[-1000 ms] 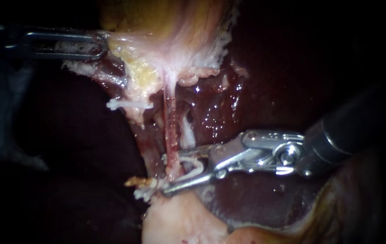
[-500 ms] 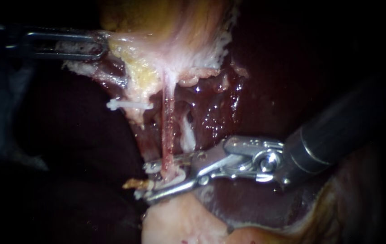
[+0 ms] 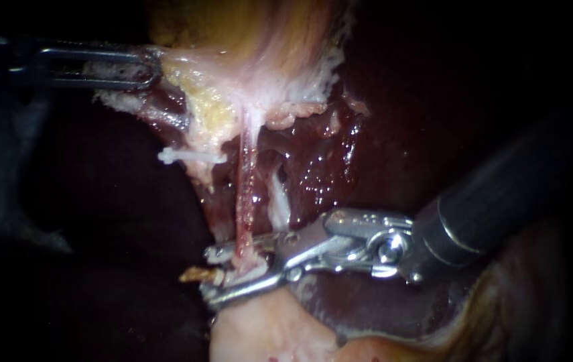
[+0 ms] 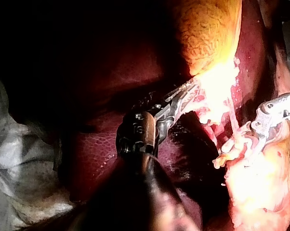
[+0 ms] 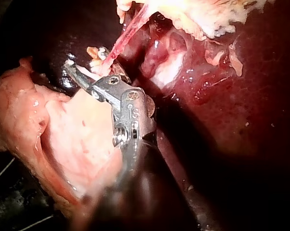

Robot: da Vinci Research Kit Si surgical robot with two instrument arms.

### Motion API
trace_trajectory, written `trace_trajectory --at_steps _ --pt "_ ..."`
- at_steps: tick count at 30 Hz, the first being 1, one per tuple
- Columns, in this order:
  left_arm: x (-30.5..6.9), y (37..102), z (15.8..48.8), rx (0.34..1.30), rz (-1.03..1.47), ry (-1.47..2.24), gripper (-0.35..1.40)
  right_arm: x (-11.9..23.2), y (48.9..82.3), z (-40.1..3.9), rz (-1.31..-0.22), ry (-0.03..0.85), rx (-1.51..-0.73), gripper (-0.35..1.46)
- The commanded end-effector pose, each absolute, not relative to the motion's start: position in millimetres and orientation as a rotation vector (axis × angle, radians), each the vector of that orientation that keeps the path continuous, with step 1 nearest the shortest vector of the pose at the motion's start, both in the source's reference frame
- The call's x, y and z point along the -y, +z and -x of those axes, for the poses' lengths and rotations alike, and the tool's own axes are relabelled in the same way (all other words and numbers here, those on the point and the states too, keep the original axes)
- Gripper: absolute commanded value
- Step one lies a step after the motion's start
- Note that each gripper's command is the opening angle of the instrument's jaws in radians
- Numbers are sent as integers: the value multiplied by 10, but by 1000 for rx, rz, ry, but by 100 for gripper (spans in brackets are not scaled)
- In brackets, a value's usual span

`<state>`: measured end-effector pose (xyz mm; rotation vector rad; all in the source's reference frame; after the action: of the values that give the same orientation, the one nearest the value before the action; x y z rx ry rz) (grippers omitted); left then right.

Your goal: Clipping first clip right tube

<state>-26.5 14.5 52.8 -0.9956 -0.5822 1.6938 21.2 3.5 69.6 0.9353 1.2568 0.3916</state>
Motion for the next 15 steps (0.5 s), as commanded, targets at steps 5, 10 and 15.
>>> trace_trajectory --at_steps 5,10,15 --pt "-145 528 265 582 995 1694 -35 -28 676 -212 -956 386 -1291 49" --pt "-145 528 264 583 996 1694 -35 -25 653 -210 -993 364 -1315 49" --pt "-145 528 264 582 996 1694 -35 -22 638 -207 -1031 365 -1326 48"
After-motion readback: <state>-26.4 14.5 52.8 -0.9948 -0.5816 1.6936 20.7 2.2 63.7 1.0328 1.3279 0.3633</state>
